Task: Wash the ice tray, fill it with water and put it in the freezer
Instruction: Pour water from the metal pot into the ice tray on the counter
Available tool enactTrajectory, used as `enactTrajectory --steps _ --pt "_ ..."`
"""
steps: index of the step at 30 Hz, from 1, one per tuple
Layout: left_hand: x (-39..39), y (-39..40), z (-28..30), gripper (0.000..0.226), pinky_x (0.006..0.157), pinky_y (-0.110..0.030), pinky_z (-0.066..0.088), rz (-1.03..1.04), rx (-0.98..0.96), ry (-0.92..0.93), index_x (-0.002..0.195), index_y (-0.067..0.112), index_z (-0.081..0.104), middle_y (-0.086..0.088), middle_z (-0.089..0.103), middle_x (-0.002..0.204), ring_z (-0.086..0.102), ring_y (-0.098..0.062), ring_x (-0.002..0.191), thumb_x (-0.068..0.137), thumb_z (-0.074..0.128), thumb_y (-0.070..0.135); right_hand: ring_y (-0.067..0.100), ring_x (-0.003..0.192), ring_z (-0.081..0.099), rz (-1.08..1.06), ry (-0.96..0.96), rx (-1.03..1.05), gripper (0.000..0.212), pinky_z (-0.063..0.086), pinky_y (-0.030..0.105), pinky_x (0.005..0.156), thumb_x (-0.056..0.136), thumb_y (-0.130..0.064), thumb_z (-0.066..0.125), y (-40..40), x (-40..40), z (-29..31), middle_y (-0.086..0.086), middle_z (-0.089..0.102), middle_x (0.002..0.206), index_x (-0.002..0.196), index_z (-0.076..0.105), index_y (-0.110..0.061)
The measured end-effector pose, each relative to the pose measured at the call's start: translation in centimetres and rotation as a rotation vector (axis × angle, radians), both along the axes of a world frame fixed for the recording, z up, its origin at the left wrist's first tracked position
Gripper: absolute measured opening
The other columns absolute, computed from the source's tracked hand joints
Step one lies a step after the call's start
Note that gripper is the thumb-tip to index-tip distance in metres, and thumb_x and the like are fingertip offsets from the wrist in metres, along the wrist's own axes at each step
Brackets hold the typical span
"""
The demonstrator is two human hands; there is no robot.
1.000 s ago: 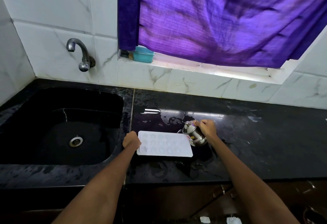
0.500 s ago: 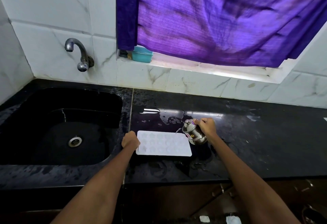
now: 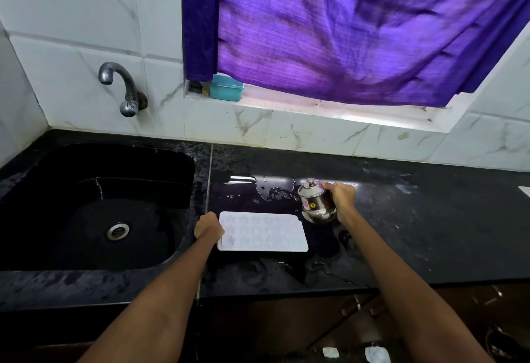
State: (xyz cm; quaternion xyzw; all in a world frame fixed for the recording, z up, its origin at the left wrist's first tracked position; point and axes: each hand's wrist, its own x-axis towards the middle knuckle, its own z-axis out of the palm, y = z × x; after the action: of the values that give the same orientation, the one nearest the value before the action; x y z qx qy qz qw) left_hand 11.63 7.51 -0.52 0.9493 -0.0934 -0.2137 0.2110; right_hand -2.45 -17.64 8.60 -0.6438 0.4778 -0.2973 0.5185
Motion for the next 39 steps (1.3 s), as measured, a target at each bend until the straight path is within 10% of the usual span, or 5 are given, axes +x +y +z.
enactTrajectory --steps 5,16,39 --pt "0.0 0.0 0.1 0.042 0.095 -0.037 0.049 -0.002 0.000 0.010 0.125 0.003 0.054 -0.015 0.056 0.131 0.056 -0.030 0.121 0.087 0.066 0.016 0.022 0.069 0.056 0.030 0.094 -0.077 0.026 0.046 0.035 0.064 0.076 -0.009 0.069 -0.5 -0.5 -0.3 0.012 0.060 0.068 0.054 0.054 -0.010" --pt "-0.1 0.0 0.2 0.041 0.095 -0.037 0.049 -0.002 0.010 -0.002 0.124 0.002 0.055 -0.015 0.056 0.131 0.056 -0.031 0.121 0.087 0.067 0.016 0.012 0.045 0.031 0.123 0.354 -0.275 0.050 0.022 0.027 0.046 0.078 -0.013 0.067 0.0 -2.2 -3.4 0.003 0.032 0.045 0.040 0.035 -0.015" --pt "-0.3 0.0 -0.1 0.040 0.095 -0.037 0.049 0.005 0.014 -0.019 0.125 0.003 0.054 -0.016 0.057 0.131 0.056 -0.031 0.120 0.088 0.065 0.015 0.012 0.045 0.029 0.156 0.354 -0.341 0.051 0.022 0.025 0.047 0.078 -0.011 0.068 -0.2 -2.4 -3.7 0.002 0.031 0.043 0.040 0.034 -0.014"
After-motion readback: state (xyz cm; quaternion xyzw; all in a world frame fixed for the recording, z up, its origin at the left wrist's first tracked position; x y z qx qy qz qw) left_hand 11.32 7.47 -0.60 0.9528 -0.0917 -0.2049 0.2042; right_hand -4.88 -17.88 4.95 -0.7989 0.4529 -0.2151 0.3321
